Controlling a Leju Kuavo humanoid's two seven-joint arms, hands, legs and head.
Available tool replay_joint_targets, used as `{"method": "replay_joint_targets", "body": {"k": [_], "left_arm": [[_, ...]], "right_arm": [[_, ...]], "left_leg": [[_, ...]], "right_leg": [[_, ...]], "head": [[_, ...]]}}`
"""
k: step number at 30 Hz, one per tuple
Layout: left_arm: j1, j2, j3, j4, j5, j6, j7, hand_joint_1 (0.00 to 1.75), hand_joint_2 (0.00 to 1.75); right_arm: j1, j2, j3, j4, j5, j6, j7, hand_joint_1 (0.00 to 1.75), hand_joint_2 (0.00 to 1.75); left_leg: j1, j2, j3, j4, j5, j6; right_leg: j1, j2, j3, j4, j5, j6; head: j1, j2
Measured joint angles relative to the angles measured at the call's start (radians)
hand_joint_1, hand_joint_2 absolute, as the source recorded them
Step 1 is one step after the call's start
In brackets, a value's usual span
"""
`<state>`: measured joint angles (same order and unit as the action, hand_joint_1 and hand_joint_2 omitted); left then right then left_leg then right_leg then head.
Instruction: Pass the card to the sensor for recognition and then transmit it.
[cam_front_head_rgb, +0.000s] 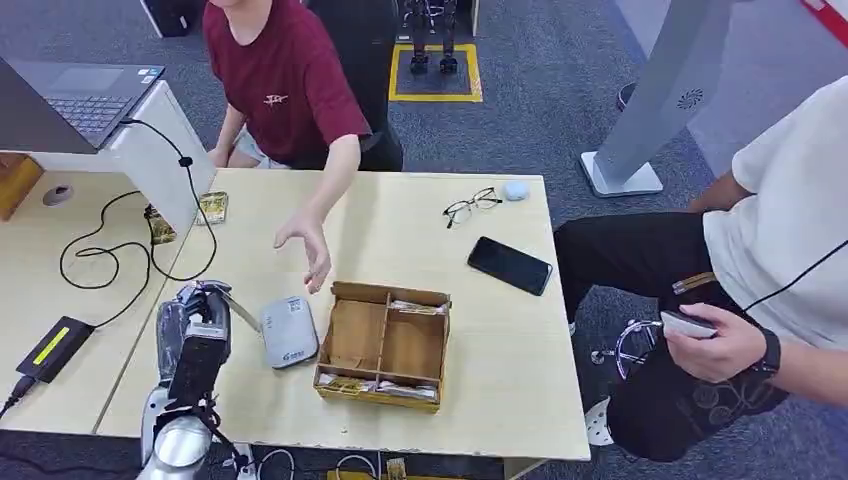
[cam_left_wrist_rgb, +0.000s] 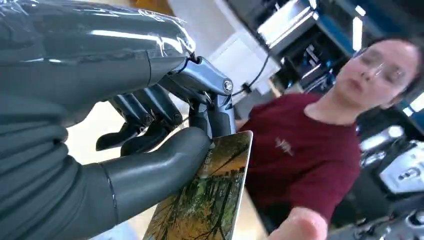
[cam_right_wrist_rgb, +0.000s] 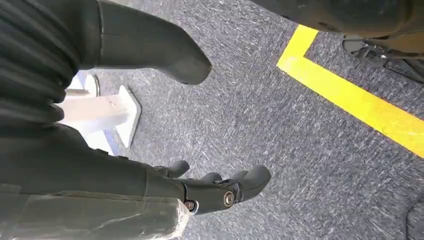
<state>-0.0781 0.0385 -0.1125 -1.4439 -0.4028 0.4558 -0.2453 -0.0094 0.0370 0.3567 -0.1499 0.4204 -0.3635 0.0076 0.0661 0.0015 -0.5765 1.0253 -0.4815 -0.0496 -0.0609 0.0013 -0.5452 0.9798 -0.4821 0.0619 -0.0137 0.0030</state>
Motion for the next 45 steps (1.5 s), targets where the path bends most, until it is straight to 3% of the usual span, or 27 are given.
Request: {"method": "replay_joint_targets", "body": {"k": [2, 5, 11, 26, 27, 32, 33, 34, 35, 37, 40, 45], "left_arm": [[-0.015, -0.002, 0.0, 0.008, -0.005, 0.007, -0.007, 1.75, 1.75], [-0.035, -0.006, 0.005, 0.024, -0.032, 0.079, -0.056, 1.75, 1.75], [-0.102, -0.007, 0.038, 0.095, -0.105, 0.199, -0.096, 1.75, 1.75], [-0.133, -0.008, 0.071, 0.169, -0.116, 0.229, -0.122, 1.75, 1.75], [-0.133, -0.008, 0.071, 0.172, -0.116, 0.229, -0.122, 0.0, 1.75], [-0.133, -0.008, 0.071, 0.175, -0.089, 0.221, -0.138, 0.0, 1.75], [-0.133, -0.008, 0.072, 0.175, -0.072, 0.213, -0.137, 0.0, 0.0], [-0.133, -0.01, 0.072, 0.175, -0.047, 0.196, -0.133, 0.0, 0.0], [-0.133, -0.014, 0.073, 0.175, -0.016, 0.176, -0.125, 0.0, 1.75], [-0.133, -0.021, 0.073, 0.175, 0.045, 0.109, -0.098, 0.0, 1.75], [-0.102, -0.02, 0.051, 0.131, 0.14, -0.076, -0.097, 0.0, 1.75], [-0.014, 0.025, -0.026, -0.005, 0.059, -0.186, -0.164, 0.0, 1.75]], "right_arm": [[-0.001, 0.0, 0.003, 0.0, 0.001, 0.0, 0.0, 0.0, 1.75], [-0.001, 0.0, 0.011, 0.0, 0.012, 0.008, -0.001, 0.0, 1.75], [-0.004, 0.0, 0.026, -0.004, 0.031, 0.021, 0.0, 0.0, 1.75], [-0.005, 0.0, 0.04, -0.008, 0.039, 0.019, 0.0, 0.0, 1.75], [-0.005, 0.0, 0.04, -0.008, 0.039, 0.019, 0.0, 0.0, 1.75], [-0.004, 0.0, 0.04, -0.008, 0.037, 0.019, -0.001, 0.0, 1.75], [-0.004, 0.0, 0.04, -0.008, 0.036, 0.019, -0.001, 0.0, 1.75], [-0.004, 0.0, 0.04, -0.008, 0.034, 0.016, 0.0, 0.0, 1.75], [-0.004, 0.0, 0.04, -0.008, 0.033, 0.013, 0.001, 0.0, 1.75], [-0.004, 0.001, 0.04, -0.008, 0.024, 0.006, 0.003, 0.0, 1.75], [-0.001, 0.001, 0.039, -0.008, 0.018, 0.0, -0.001, 0.0, 1.75], [0.005, 0.001, 0.035, -0.008, 0.002, 0.002, -0.016, 0.0, 1.75]], "left_leg": [[0.0, 0.0, 0.0, 0.0, 0.0, 0.0], [0.0, 0.0, 0.0, 0.0, 0.0, 0.0], [0.0, 0.0, 0.0, 0.0, 0.0, 0.0], [0.0, 0.0, 0.0, 0.0, 0.0, 0.0], [0.0, 0.0, 0.0, 0.0, 0.0, 0.0], [0.0, 0.0, 0.0, 0.0, 0.0, 0.0], [0.0, 0.0, 0.0, 0.0, 0.0, 0.0], [0.0, 0.0, 0.0, 0.0, 0.0, 0.0], [0.0, 0.0, 0.0, 0.0, 0.0, 0.0], [0.0, 0.0, 0.0, 0.0, 0.0, 0.0], [0.0, 0.001, 0.0, 0.0, 0.0, 0.0], [0.0, 0.001, 0.0, 0.0, 0.0, 0.0]], "right_leg": [[0.0, 0.0, 0.0, 0.0, 0.0, 0.0], [0.0, 0.0, 0.0, 0.0, 0.0, 0.0], [0.0, 0.0, 0.0, 0.0, 0.0, 0.0], [0.0, 0.0, 0.0, 0.0, 0.0, 0.0], [0.0, 0.0, 0.0, 0.0, 0.0, 0.0], [0.0, 0.0, 0.0, 0.0, 0.0, 0.0], [0.0, 0.0, 0.0, 0.0, 0.0, 0.0], [0.0, 0.0, 0.0, 0.0, 0.0, 0.0], [0.0, 0.0, 0.0, 0.0, 0.0, 0.0], [0.0, 0.0, 0.0, 0.0, 0.0, 0.0], [0.0, 0.001, 0.0, 0.0, 0.0, 0.0], [0.0, 0.001, -0.001, 0.0, 0.0, 0.0]], "head": [[0.0, 0.0], [0.0, 0.0], [0.0, 0.0], [0.0, 0.0], [0.0, 0.0], [0.0, 0.0], [0.0, 0.0], [0.0, 0.0], [0.0, 0.0], [0.0, 0.0], [0.0, 0.0], [0.0, 0.0]]}}
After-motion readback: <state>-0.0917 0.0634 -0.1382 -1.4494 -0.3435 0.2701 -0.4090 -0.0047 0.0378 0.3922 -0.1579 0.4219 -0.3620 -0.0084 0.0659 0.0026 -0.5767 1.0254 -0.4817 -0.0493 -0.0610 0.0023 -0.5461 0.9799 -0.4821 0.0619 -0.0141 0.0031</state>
